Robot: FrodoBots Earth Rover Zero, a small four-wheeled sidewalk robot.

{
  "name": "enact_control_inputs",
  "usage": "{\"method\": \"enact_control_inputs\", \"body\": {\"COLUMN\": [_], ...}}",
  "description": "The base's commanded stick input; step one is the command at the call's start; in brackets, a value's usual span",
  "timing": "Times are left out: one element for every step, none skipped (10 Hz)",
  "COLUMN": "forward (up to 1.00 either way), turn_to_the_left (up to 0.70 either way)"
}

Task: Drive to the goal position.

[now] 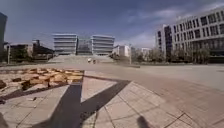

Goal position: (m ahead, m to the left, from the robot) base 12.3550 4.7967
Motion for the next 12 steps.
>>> {"method": "enact_control_inputs", "body": {"forward": [0.70,0.70,0.70,0.70,0.70,0.70,0.70,0.70,0.70,0.70,0.70,0.70], "turn_to_the_left": [0.00,0.00,0.00,0.00,0.00,0.00,0.00,0.00,0.00,0.00,0.01,0.13]}}
